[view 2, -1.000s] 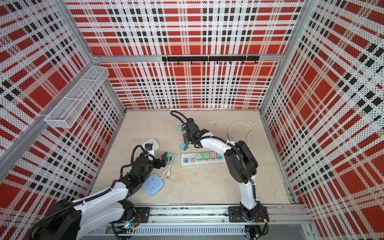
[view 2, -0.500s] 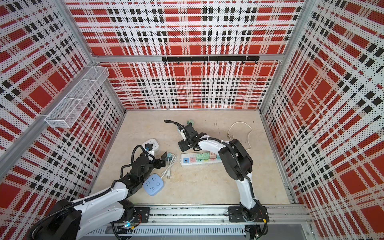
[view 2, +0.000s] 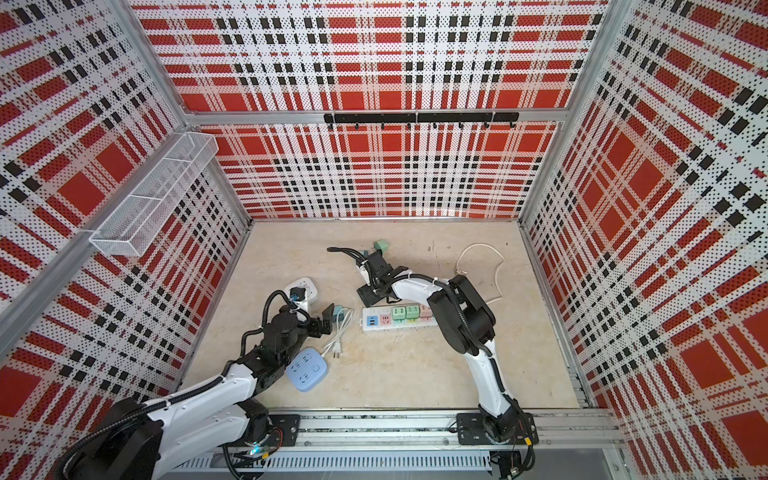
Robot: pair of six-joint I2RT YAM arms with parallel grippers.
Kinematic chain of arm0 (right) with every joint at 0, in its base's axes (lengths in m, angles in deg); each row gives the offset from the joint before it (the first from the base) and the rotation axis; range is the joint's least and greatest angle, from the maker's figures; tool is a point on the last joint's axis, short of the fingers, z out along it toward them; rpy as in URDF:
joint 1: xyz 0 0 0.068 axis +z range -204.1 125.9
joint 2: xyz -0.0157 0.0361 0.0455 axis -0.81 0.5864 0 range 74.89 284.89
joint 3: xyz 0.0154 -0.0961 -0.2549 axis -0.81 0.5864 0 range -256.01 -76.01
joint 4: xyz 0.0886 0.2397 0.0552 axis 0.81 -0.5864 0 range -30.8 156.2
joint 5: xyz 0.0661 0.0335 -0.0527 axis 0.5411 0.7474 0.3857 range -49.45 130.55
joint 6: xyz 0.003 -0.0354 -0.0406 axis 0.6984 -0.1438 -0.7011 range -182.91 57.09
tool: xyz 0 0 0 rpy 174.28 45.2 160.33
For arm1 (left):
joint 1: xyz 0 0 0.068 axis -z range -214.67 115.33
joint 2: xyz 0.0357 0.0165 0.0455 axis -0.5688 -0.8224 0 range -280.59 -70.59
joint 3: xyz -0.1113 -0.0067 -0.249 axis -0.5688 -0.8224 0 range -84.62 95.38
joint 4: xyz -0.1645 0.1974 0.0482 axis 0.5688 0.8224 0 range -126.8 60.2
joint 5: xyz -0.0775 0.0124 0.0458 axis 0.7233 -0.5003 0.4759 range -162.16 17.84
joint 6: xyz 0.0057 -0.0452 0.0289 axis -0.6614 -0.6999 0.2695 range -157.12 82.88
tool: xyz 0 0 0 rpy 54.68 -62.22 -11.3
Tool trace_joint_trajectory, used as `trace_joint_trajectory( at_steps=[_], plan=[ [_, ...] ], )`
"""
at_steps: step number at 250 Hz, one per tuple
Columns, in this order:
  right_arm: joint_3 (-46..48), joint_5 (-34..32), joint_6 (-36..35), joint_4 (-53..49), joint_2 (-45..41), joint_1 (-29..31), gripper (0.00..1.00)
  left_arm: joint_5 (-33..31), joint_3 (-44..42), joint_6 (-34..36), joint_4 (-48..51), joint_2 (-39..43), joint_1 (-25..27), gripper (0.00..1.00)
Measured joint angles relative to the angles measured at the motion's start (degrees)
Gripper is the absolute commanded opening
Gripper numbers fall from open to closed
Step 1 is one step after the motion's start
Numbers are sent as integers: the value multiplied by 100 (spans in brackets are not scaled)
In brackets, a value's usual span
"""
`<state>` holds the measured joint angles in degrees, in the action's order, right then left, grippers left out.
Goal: Insert the plug
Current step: 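Lower the right gripper and close it on a teal adapter, then lift the teal adapter with the right gripper and carry it toward the left gripper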
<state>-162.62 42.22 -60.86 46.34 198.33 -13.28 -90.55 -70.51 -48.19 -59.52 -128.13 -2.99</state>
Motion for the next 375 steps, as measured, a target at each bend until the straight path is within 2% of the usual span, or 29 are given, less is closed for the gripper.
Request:
trace_joint_trajectory(
  at_steps=[63,122,209,246,288,325,356,375],
  plan=[
    [-105,48,-2,50,144,-2,57,-7,0,0,0,0,4,99],
    [-107,85,22,96,151,-2,39,-9,0,2,0,-2,24,99],
    [46,120,140,216,9,-2,27,-13,0,2,0,0,24,99],
    [555,72,184,391,-704,9,25,-48,-2,0,0,7,24,99],
    [1419,-68,144,1016,-2052,79,22,-72,-22,0,-2,81,26,99],
    [2455,-90,-59,2009,-3274,144,18,-74,-28,2,-2,90,28,99],
    [3508,-66,-343,3071,-4098,160,6,-68,-31,2,-2,90,31,99],
    [4107,44,-673,3842,-4363,160,8,-22,-39,39,-26,92,35,99]
  ],
)
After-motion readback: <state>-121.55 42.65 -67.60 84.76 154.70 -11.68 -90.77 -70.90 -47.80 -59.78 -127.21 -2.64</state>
